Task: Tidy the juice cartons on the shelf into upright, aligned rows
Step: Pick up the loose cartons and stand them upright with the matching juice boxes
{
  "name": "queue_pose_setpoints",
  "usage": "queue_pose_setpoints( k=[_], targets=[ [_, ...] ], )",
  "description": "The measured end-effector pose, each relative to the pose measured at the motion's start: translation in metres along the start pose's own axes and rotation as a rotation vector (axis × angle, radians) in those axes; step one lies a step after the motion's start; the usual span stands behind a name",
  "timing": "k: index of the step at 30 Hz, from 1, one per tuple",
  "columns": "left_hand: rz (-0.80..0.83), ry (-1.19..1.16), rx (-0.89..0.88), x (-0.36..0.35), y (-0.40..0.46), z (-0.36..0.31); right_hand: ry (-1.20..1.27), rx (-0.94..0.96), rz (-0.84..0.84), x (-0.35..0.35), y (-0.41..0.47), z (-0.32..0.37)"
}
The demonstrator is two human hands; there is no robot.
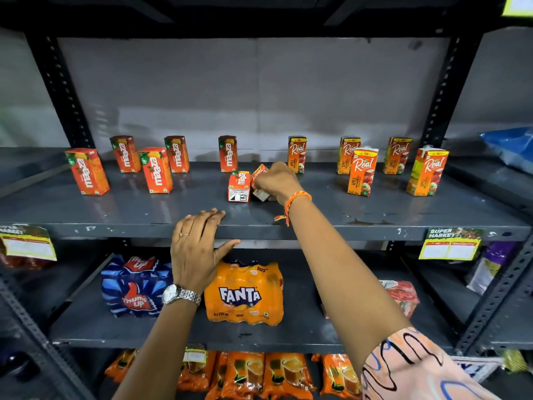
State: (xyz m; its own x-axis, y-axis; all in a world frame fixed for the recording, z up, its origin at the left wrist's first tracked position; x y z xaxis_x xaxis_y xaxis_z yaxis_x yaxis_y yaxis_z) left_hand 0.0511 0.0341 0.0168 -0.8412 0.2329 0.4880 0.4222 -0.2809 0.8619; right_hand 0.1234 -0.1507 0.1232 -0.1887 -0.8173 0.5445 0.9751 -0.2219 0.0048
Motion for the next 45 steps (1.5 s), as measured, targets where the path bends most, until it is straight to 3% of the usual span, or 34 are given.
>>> queue_pose_setpoints(
  k=[8, 13, 22, 30, 38, 45],
  targets=[
    [-0.037, -0.008, 0.004, -0.002, 0.001, 0.001, 0.758, -0.204, 0.223, 0.013, -0.008, -0.023],
    [-0.032, -0.025, 0.016, -0.004, 0.006, 0.002, 1.001, -0.063, 0.258, 0.035, -0.044, -0.025],
    [-0.065, -0.021, -0.005, -0.006, -0.001, 0.004, 0.836, 0.292, 0.037, 0.075, -0.148, -0.021],
    [-0.083, -0.025, -0.010, -0.005, -0.001, 0.002, 0.821, 0.462, -0.045, 0.108, -0.228, -0.021],
    [-0.017, -0.047, 0.020, 0.001, 0.000, 0.000, 0.834, 0.443, -0.061, 0.115, -0.245, -0.023],
    [0.057, -0.095, 0.062, 0.004, 0.001, -0.002, 0.714, 0.201, -0.039, 0.092, -0.159, -0.037]
  ],
)
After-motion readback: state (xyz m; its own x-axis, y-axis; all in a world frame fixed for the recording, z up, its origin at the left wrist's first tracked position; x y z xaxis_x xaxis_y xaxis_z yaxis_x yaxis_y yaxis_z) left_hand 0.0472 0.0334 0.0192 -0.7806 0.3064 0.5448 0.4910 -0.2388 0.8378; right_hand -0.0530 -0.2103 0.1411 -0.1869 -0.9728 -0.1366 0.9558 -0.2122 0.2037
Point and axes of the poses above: each hand's wrist, its own y-axis towards the middle knuckle, its own x-axis out of the back of the hand, z = x × y, the point moved 5 cm from there along y, towards the middle knuckle, and after that the axes turned 7 degrees about -x, right-handed, at the moved point
